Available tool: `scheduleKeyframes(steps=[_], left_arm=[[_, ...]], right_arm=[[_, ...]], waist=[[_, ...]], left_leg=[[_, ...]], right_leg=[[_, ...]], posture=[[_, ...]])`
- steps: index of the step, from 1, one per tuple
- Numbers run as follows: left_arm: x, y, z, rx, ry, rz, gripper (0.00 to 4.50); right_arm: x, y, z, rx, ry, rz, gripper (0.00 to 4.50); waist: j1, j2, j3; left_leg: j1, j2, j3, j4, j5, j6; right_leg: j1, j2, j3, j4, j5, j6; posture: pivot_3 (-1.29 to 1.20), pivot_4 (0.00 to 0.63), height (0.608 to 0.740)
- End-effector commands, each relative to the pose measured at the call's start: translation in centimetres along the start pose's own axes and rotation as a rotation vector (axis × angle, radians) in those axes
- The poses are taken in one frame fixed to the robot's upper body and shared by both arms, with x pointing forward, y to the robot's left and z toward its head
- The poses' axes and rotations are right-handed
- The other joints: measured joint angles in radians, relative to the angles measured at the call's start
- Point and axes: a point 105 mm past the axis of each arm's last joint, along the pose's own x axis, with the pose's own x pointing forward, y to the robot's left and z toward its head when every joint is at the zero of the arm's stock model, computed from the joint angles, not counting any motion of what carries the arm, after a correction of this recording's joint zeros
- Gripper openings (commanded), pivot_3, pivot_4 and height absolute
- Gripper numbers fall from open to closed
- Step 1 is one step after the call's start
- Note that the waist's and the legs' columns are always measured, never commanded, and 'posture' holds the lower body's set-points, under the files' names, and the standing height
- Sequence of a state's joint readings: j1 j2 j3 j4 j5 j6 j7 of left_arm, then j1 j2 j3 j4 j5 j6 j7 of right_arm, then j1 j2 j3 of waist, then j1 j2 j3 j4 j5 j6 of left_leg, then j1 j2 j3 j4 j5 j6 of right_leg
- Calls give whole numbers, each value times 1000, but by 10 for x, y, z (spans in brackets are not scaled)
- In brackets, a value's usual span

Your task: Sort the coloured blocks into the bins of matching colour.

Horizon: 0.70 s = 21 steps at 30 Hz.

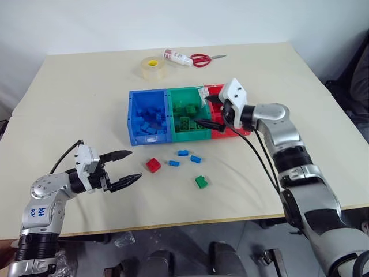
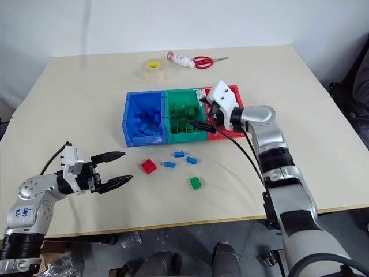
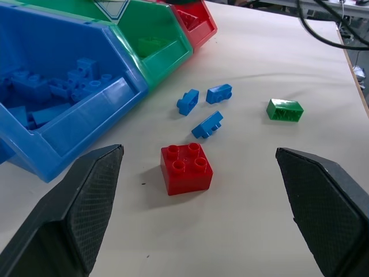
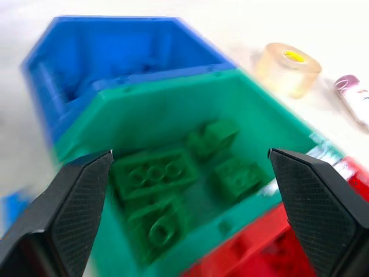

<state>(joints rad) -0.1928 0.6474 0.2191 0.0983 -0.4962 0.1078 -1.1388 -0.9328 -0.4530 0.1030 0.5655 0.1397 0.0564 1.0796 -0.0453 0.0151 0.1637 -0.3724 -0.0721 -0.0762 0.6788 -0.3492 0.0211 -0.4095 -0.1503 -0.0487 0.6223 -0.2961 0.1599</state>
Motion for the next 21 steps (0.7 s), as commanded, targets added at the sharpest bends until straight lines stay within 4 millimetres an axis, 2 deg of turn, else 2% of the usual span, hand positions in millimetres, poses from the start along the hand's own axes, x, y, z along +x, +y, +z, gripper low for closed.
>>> scheduleKeyframes(steps=[1,5,11,14,16,21], left_arm=[[-4,4,4,26,2,1,4500],[-8,5,1,19,14,-1,4500],[-18,6,-2,11,25,11,4500],[-23,6,-5,6,35,18,4500],[-24,7,-5,5,38,22,4500],[-22,10,-4,11,35,23,4500]], right_arm=[[-34,16,18,-33,-62,78,4486],[-77,37,7,12,-1,122,4486],[-155,59,-25,125,212,57,4486],[-180,67,-33,156,298,29,4486],[-187,71,-35,162,332,29,4486],[-172,75,-29,145,320,50,4486]], waist=[[6,0,0],[18,0,0],[39,-1,0],[45,-1,0],[45,-1,0],[45,-1,1]], left_leg=[[0,0,0,1,0,0],[0,0,2,2,0,0],[0,0,2,2,-1,1],[0,0,5,2,-1,1],[0,0,5,3,-1,1],[1,1,5,3,-1,1]], right_leg=[[0,0,0,0,0,0],[0,0,1,-1,0,0],[1,0,2,-3,0,0],[1,0,3,-3,0,0],[2,0,3,-4,0,0],[2,0,3,-4,0,0]], posture=[[0,150,740],[0,150,740],[0,150,740],[0,150,740],[0,150,740],[0,150,740]])
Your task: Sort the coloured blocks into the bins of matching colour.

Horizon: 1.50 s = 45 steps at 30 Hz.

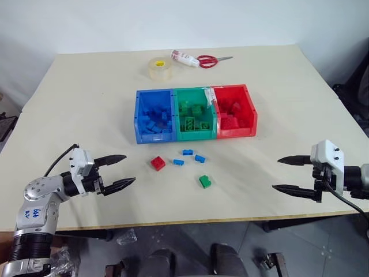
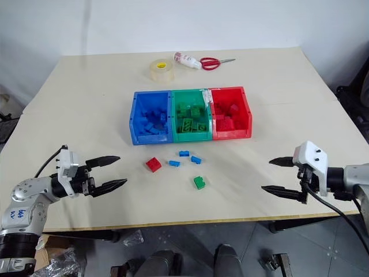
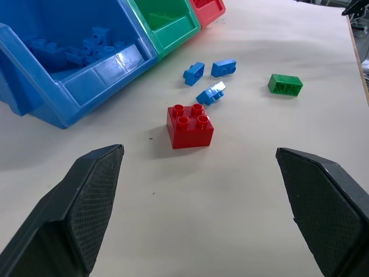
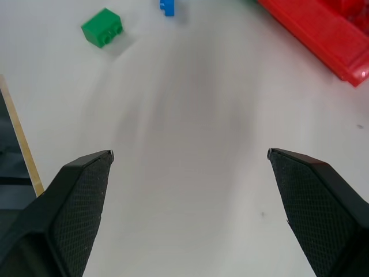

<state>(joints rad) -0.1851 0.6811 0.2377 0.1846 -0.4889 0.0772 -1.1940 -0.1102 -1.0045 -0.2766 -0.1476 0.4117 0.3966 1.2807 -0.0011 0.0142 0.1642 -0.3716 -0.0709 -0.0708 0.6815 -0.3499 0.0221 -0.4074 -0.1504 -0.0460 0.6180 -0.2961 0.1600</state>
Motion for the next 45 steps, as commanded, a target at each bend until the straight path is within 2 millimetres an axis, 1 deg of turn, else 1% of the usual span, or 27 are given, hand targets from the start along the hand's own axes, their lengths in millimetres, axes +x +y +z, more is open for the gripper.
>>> scheduleKeyframes(steps=[1,4,6,7,8,9,12,15,18,22,25,28,30,31,33,34,37,41,43,45], left_arm=[[-4,5,8,38,-11,15,4500],[0,4,11,44,-20,9,4500],[2,4,12,47,-27,6,4500],[3,3,13,48,-31,5,4500],[4,2,13,49,-34,4,4500],[5,0,13,49,-37,2,4500],[6,-4,14,49,-46,4,4500],[6,-7,15,48,-55,15,4500],[5,-11,13,41,-55,25,4500],[5,-13,13,38,-59,41,4500],[4,-14,14,39,-64,54,4500],[2,-15,12,36,-62,63,4500],[1,-16,12,35,-61,67,4500],[1,-16,12,34,-61,69,4500],[1,-16,12,34,-60,71,4500],[1,-16,12,34,-60,72,4500],[1,-15,12,34,-61,74,4500],[3,-14,12,35,-63,67,4500],[5,-13,13,36,-66,64,4500],[7,-13,13,38,-69,60,4500]], right_arm=[[14,7,21,-60,-35,44,4486],[41,20,30,-94,-42,141,4486],[55,24,34,-110,-44,179,4486],[66,27,39,-123,-55,206,4486],[74,28,42,-132,-61,223,4486],[87,30,46,-140,-73,244,4486],[113,34,50,-163,-79,294,4486],[130,40,48,-181,-67,351,4486],[145,49,42,-205,-39,417,4486],[157,52,38,-219,-21,453,4486],[161,52,36,-223,-16,464,3877],[162,50,37,-215,-24,461,2876],[161,49,39,-217,-36,454,2132],[161,49,41,-221,-46,450,1687],[159,48,46,-227,-65,445,1609],[158,47,51,-228,-81,437,1609],[154,35,77,-220,-171,375,1609],[157,-4,121,-228,-284,187,1609],[159,-22,140,-239,-334,109,1609],[162,-39,153,-238,-362,36,1609]], waist=[[1,0,0],[0,-1,0],[0,-1,0],[0,-1,0],[0,-1,0],[1,-1,0],[-1,-1,1],[1,-1,1],[-1,-1,1],[-3,-1,1],[-3,-1,0],[-3,-1,0],[-3,-1,0],[-3,-1,0],[-2,-1,0],[-2,-1,0],[-3,-1,0],[-12,-1,0],[-16,-1,0],[-20,-1,0]], left_leg=[[0,0,0,0,0,0],[0,1,0,0,0,0],[0,0,-1,0,0,0],[0,0,-1,0,0,0],[0,0,-1,0,0,0],[0,-1,-1,0,0,0],[0,0,-1,0,0,0],[-1,-1,-2,0,0,0],[-1,-1,-2,0,0,0],[-1,-1,-2,0,0,0],[0,-1,-2,0,0,0],[0,-1,-2,0,0,0],[0,-1,-2,0,0,0],[0,-1,-2,0,0,0],[0,-1,-2,0,0,0],[0,-1,-2,0,0,0],[0,-1,-2,0,0,0],[-1,-1,-2,0,0,-1],[0,0,-2,0,0,-1],[0,-1,-3,-1,0,-1]], right_leg=[[0,0,0,0,0,0],[0,0,0,-1,0,0],[0,0,0,-1,0,0],[0,0,0,-1,0,0],[0,0,0,-1,0,0],[0,0,0,-1,0,0],[0,0,-1,-1,0,0],[-1,0,-1,0,0,0],[-1,0,-1,0,0,0],[-1,0,-1,1,0,0],[-1,0,-1,1,0,0],[-1,0,-1,1,0,0],[-1,0,-1,1,0,0],[-1,0,-1,1,0,0],[-1,0,-1,1,0,0],[-1,0,-1,1,0,0],[-1,0,-1,1,0,0],[-2,1,-1,1,0,0],[-2,1,-1,2,0,0],[-2,1,-1,3,0,0]], posture=[[0,150,740],[0,150,740],[0,150,740],[0,150,740],[0,150,740],[0,150,740],[0,150,740],[0,150,740],[0,150,740],[0,150,740],[0,150,740],[0,150,740],[0,150,740],[0,150,740],[0,150,740],[0,150,740],[0,150,740],[0,150,740],[0,150,740],[0,150,740]])
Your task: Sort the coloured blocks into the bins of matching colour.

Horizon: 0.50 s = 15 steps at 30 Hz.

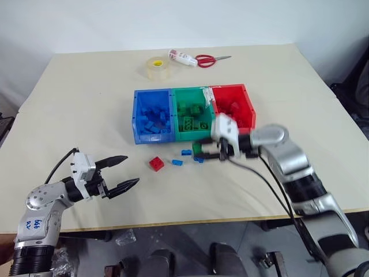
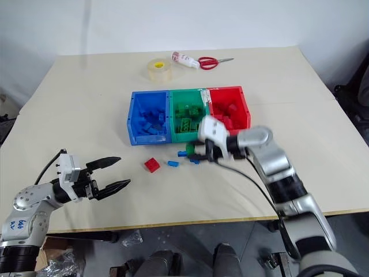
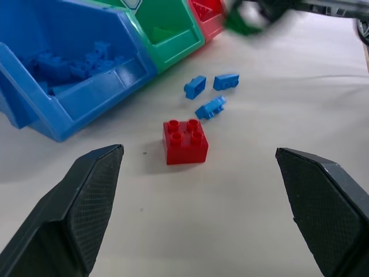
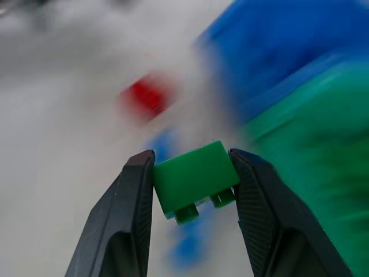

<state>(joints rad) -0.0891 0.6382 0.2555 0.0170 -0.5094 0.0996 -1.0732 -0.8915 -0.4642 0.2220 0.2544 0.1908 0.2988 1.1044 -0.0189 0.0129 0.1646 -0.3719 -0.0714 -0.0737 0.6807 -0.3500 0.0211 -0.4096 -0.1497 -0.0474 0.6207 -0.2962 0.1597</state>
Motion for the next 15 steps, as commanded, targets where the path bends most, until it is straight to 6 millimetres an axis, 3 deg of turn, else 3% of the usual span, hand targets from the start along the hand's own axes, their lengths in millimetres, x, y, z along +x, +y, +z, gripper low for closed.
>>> scheduleKeyframes(steps=[1,4,5,11,15], left_arm=[[2,0,6,19,-29,-8,4500],[4,0,6,21,-32,-12,4500],[5,0,6,21,-34,-14,4500],[6,-2,6,22,-40,-20,4500],[5,-2,6,20,-38,-24,4500]], right_arm=[[2,-32,10,-22,-40,-135,1609],[7,-48,10,-35,-33,-193,1609],[8,-53,9,-33,-27,-216,2333],[7,-61,10,-48,-39,-252,4299],[-2,-57,13,-57,-56,-233,4444]], waist=[[-6,0,0],[-12,0,0],[-13,0,0],[-23,0,0],[-25,0,0]], left_leg=[[0,0,0,0,0,0],[0,-1,-1,0,0,0],[0,-1,-1,-1,0,0],[0,-1,-1,-1,0,0],[0,0,-1,-1,0,0]], right_leg=[[0,0,0,0,0,0],[0,0,0,1,0,0],[0,0,0,1,0,0],[-1,0,-1,1,0,0],[-1,0,-1,1,0,0]], posture=[[0,150,740],[0,150,740],[0,150,740],[0,150,740],[0,150,740]])
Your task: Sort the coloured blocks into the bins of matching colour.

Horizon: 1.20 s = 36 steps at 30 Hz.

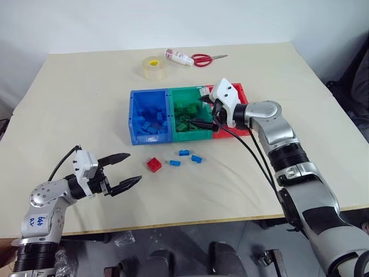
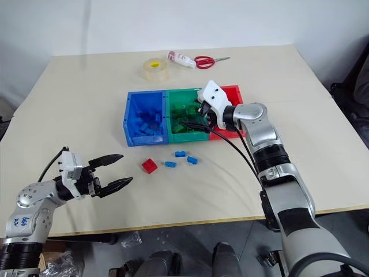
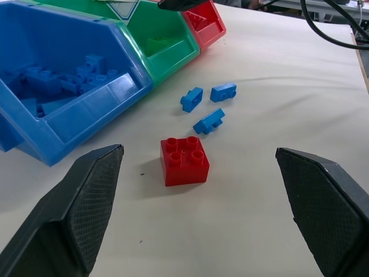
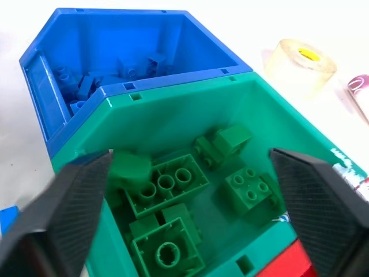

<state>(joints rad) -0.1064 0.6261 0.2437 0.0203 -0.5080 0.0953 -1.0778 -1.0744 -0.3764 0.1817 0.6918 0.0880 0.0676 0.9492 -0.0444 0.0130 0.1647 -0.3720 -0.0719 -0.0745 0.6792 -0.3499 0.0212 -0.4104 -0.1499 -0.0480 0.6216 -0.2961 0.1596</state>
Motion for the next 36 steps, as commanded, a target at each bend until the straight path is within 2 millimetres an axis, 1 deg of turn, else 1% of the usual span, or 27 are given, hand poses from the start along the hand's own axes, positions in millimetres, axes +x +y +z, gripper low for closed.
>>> scheduleKeyframes(steps=[1,3,6,9,14,18,20,22,24,27,30,33,36], left_arm=[[-1,0,5,17,-21,-9,4500],[-1,2,5,19,-19,-10,4500],[0,3,5,21,-17,-12,4500],[-1,4,4,18,-14,-13,4500],[-4,4,1,8,-5,-12,4500],[-6,6,0,3,1,-8,4500],[-7,7,-1,1,5,-8,4500],[-6,9,-1,1,7,-10,4500],[-4,11,0,5,5,-12,4500],[0,12,1,12,-4,-19,4500],[5,8,1,13,-13,-33,4500],[7,5,2,12,-19,-40,4500],[7,1,2,13,-21,-41,4500]], right_arm=[[-16,-3,23,-45,-80,11,4444],[-32,8,19,-36,-81,78,4444],[-62,34,11,2,-76,209,4444],[-101,56,-8,82,-23,261,4444],[-164,70,-42,214,113,178,4444],[-194,78,-54,273,198,123,4444],[-200,82,-56,282,226,119,4444],[-196,83,-55,284,224,115,4444],[-183,86,-54,288,210,124,4444],[-153,94,-57,290,187,159,4444],[-120,101,-61,293,165,185,4444],[-95,102,-64,285,137,193,4444],[-67,95,-63,266,109,178,4444]], waist=[[1,0,0],[8,0,0],[20,0,0],[26,0,0],[43,0,0],[44,0,0],[46,0,0],[44,0,0],[44,0,0],[42,-1,0],[43,-1,0],[44,-1,1],[41,-1,1]], left_leg=[[0,0,0,0,0,0],[0,0,-1,0,0,0],[-1,-1,-2,1,0,0],[-1,-1,-2,2,0,1],[-1,0,1,2,0,1],[0,1,4,2,0,1],[0,1,3,2,0,1],[0,1,4,2,0,1],[0,1,4,3,0,1],[0,1,4,2,0,1],[0,1,3,2,-1,0],[0,0,3,2,-1,1],[0,0,2,3,0,1]], right_leg=[[0,0,0,0,0,0],[0,0,0,0,0,0],[1,0,-1,-1,0,0],[2,-1,-1,-1,0,0],[2,-1,1,-3,0,0],[2,0,2,-4,0,0],[2,0,2,-4,0,0],[2,0,2,-4,0,0],[3,0,2,-5,0,0],[3,0,2,-5,0,0],[2,0,2,-5,0,0],[2,-1,2,-4,0,0],[2,-1,2,-3,0,0]], posture=[[0,150,740],[0,150,740],[0,150,740],[0,150,740],[0,150,740],[0,150,740],[0,150,740],[0,150,740],[0,150,740],[0,150,740],[0,150,740],[0,150,740],[0,150,740]])
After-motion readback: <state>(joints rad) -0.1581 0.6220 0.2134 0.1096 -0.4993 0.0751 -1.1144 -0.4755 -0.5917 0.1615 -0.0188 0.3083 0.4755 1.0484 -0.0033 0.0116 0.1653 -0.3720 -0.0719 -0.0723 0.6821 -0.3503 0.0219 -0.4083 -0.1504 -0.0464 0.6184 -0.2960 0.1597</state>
